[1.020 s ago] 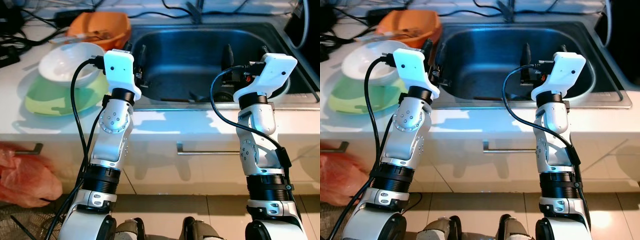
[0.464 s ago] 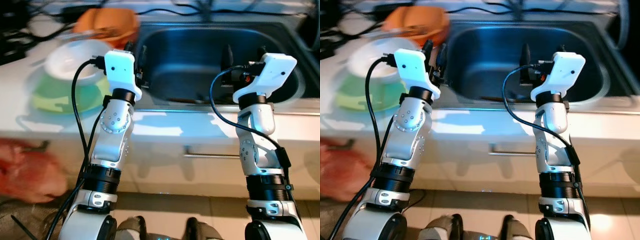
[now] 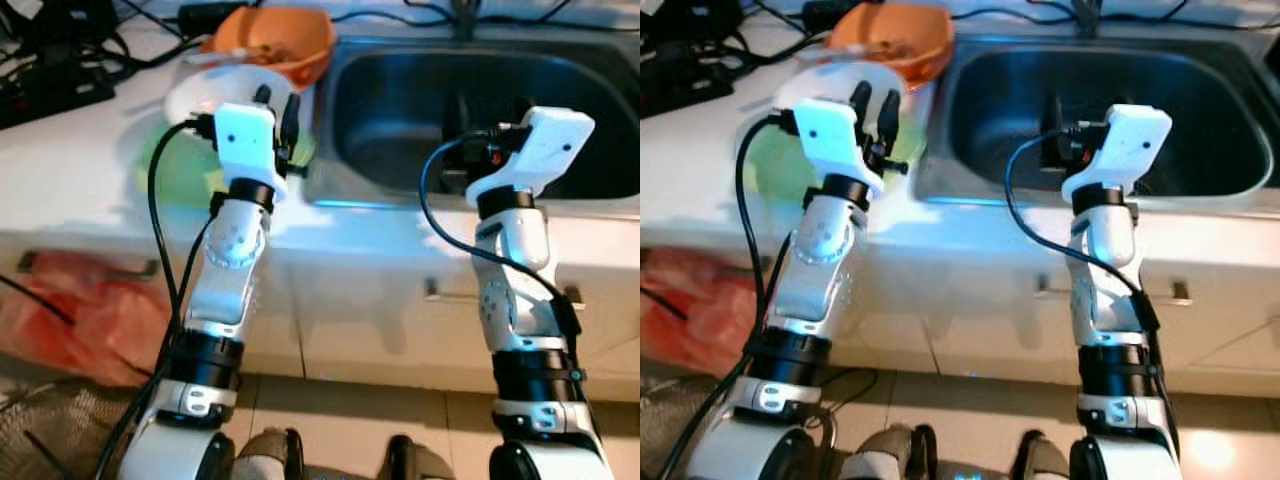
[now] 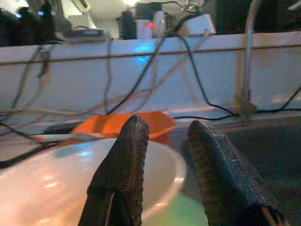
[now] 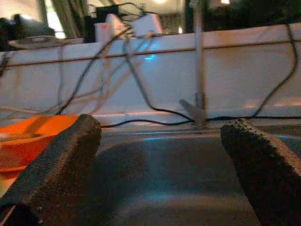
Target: Kitchen organization
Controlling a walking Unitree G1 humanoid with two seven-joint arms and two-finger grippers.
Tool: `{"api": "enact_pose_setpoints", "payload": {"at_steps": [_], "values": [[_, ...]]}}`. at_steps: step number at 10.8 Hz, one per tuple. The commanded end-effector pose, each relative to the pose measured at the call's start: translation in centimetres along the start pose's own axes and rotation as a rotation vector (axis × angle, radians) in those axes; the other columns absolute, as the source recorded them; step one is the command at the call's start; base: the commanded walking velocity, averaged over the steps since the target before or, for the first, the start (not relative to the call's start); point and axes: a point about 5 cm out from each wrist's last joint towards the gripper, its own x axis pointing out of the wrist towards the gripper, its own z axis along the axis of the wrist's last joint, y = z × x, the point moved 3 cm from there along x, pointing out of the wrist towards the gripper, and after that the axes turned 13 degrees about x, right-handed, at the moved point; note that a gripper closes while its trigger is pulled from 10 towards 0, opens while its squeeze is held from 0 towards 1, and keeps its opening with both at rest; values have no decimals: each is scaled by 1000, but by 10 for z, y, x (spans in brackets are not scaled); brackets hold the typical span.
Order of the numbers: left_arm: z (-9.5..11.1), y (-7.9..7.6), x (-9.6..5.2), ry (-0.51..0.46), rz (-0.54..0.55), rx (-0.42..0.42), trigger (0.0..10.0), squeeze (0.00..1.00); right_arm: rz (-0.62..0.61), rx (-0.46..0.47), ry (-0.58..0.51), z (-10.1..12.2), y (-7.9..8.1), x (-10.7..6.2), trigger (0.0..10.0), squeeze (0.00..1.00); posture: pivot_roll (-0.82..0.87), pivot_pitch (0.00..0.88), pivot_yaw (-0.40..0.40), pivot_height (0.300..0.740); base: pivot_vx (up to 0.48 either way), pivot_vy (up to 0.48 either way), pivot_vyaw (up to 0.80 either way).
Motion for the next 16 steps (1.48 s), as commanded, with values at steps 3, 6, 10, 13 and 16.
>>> {"api": "enact_pose_setpoints", "payload": {"at_steps": [3,6,10,13,16], "values": [[3,1,-1,-14,-2,-4,10000,0,-8,4,-1,1,-1,0,10000,0,80,182,52,740,0,0,0],[4,0,0,-18,-4,-2,10000,0,-6,8,1,0,-1,0,10000,0,79,175,54,740,0,0,0],[10,1,2,-38,-7,52,10000,0,-8,11,4,-1,0,0,10000,0,79,177,54,740,0,0,0],[46,7,14,-146,-66,194,10000,0,-9,14,6,-1,0,-1,10000,0,86,185,55,740,0,0,0],[63,12,20,-136,-245,172,10000,0,-9,20,9,-3,1,-1,10000,0,97,186,60,740,0,0,0]]}}
